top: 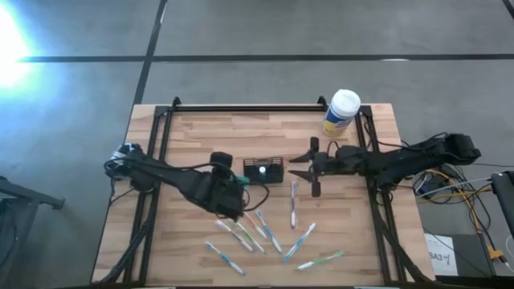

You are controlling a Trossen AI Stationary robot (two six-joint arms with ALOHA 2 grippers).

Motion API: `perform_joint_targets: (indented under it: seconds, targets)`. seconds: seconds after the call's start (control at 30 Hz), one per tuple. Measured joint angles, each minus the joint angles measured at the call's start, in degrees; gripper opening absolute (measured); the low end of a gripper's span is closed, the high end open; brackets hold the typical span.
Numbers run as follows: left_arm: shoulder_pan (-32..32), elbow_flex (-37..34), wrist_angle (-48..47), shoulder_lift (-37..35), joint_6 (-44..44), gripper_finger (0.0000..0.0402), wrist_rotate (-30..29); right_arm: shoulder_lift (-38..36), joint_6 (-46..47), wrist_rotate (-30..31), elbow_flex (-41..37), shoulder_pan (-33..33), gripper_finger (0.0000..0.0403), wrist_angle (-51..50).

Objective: Pick & Place toothbrushing station
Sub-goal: Put the blue mouthwash into the black wire organizer

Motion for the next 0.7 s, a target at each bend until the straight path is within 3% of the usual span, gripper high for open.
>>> perform_joint_targets:
  seconds: [0.27,0.7]
  targets:
    - [0.07,1.38,0.00,0.90,1.44,0.0091,-1.40,2.01,-0.73,0.00,2.18,0.01,0.0221,-0.14]
    - [0.15,1.38,0.00,0.68,1.17,0.0091,-3.88,1.88,0.40,-0.02,1.80,0.00,0.0233,0.08]
